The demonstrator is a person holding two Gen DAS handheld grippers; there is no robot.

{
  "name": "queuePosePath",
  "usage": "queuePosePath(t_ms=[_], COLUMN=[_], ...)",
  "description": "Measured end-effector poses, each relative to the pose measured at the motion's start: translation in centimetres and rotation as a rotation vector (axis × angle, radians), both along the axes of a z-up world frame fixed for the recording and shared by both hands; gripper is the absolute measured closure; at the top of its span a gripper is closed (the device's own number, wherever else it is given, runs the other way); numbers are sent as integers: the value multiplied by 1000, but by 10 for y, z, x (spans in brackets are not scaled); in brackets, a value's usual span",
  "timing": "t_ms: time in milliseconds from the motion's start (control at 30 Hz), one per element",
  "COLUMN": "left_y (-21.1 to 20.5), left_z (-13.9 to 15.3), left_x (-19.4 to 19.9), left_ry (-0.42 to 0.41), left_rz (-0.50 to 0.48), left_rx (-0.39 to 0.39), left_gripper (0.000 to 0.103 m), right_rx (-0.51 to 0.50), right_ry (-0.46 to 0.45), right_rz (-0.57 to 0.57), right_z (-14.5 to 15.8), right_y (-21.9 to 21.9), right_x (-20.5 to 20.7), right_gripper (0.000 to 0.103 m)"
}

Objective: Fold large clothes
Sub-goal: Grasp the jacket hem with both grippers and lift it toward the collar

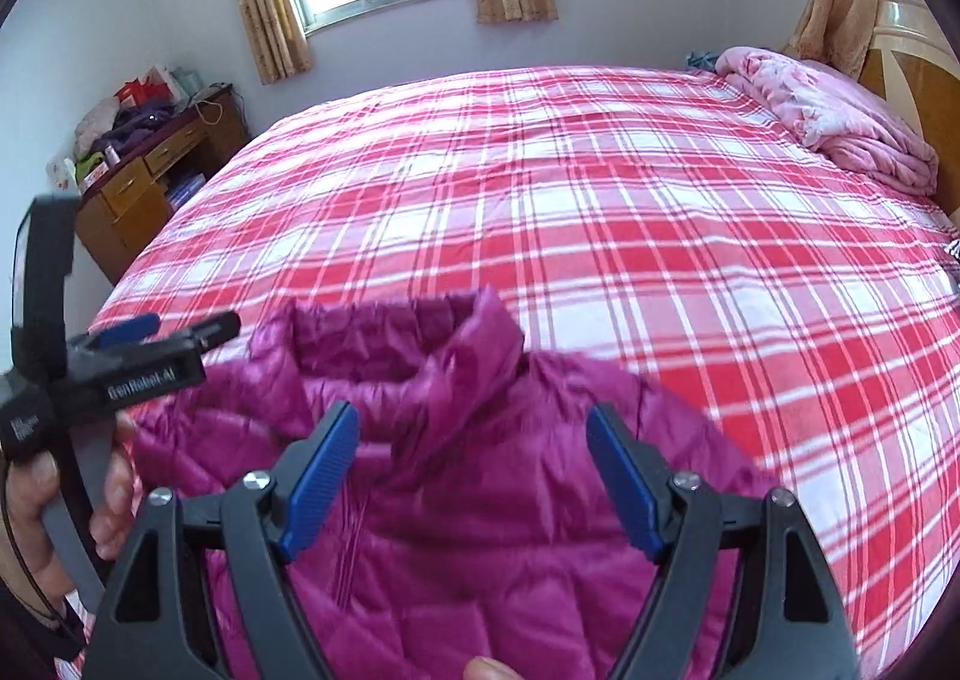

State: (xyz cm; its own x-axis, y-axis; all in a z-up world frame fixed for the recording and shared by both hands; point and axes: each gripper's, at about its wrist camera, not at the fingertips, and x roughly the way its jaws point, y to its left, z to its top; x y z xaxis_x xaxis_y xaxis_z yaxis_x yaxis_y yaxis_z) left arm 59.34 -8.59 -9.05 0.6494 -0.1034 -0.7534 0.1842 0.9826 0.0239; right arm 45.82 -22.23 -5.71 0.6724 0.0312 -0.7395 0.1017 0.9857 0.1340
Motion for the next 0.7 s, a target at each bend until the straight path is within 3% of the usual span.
queuePosePath(t_ms=[100,367,400,433,467,500,533,700], left_y=[-9,-10,-10,-10,-11,-12,-12,-9], left_z=[-11,-31,-32,-33,-35,-37,-37,-18], left_x=[15,23,23,22,20,19,16,-15], left_ry=[19,53,56,61,79,104,116,2], left_rz=[-5,-37,-47,-61,-86,-117,-141,-183], left_rx=[44,30,20,12,-1,-17,-28,-16], left_gripper=[1,4,18,31,59,74,89,91], right_rx=[-28,-136,-151,-169,-194,-212,-236,-279], right_ry=[23,124,133,139,147,156,163,133], right_rz=[-6,47,54,57,56,60,63,61], right_z=[-3,-30,-33,-36,-39,-41,-43,-41], right_y=[-2,4,5,6,6,6,6,-2], right_x=[26,71,72,73,72,70,67,46], right_gripper=[22,22,24,36,47,72,88,93])
